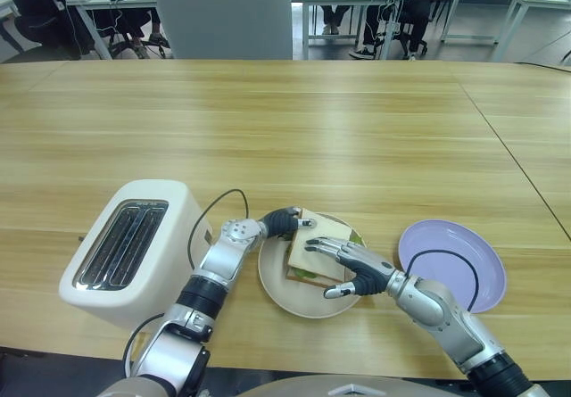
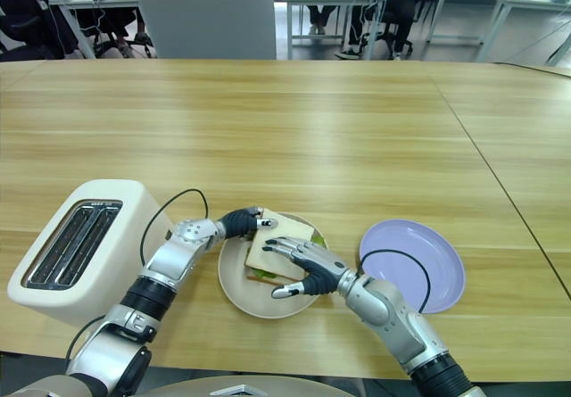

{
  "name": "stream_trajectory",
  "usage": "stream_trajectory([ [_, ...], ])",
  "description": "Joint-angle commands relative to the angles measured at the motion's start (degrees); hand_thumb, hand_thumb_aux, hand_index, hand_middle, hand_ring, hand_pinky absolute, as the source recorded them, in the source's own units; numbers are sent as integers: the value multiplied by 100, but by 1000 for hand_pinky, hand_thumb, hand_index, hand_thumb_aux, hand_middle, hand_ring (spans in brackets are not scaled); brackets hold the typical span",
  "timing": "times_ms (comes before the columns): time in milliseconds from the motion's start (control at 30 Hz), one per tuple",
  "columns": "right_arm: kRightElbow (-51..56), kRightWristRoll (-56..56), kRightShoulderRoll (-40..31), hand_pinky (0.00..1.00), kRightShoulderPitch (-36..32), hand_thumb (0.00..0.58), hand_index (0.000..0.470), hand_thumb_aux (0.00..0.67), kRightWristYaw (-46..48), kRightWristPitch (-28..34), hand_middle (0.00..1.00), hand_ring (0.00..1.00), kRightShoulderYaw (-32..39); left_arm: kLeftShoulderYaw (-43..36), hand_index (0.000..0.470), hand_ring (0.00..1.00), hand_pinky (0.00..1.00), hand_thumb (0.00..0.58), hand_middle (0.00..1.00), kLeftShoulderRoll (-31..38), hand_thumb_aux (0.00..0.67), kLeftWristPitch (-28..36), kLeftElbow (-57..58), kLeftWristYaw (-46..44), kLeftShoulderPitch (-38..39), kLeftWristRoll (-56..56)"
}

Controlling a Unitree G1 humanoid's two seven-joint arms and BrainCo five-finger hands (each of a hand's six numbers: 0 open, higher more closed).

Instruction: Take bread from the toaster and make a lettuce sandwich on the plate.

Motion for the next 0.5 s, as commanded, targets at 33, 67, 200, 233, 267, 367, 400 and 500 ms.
stream_trajectory([
  [33,270,213,-24,47,105,0,0,0,475,220,47,47,199,-111,460,1000,1000,580,1000,-26,670,18,-146,22,93,91],
  [67,267,290,-20,47,120,0,0,0,523,254,47,47,186,-113,460,1000,1000,580,1000,-30,670,24,-168,28,101,97],
  [200,187,389,-44,43,122,0,0,0,618,251,43,43,208,-132,460,1000,1000,580,1000,-19,670,11,-236,96,143,176],
  [233,179,415,-56,43,110,0,0,0,656,259,43,43,209,-144,460,1000,1000,580,1000,-7,670,18,-275,120,154,214],
  [267,188,442,-66,47,99,0,0,0,686,269,47,47,204,-149,460,1000,1000,580,1000,4,670,23,-325,148,168,244],
  [367,253,491,-92,43,98,0,0,0,760,281,43,43,186,-123,298,1000,1000,508,1000,66,434,42,-561,254,181,339],
  [400,264,495,-104,47,111,0,0,0,778,270,47,47,188,-94,124,1000,1000,271,1000,88,181,55,-657,296,166,357],
  [500,274,488,-124,43,152,0,0,0,810,240,43,43,219,35,0,1000,1000,0,1000,186,0,107,-1023,548,57,504],
])
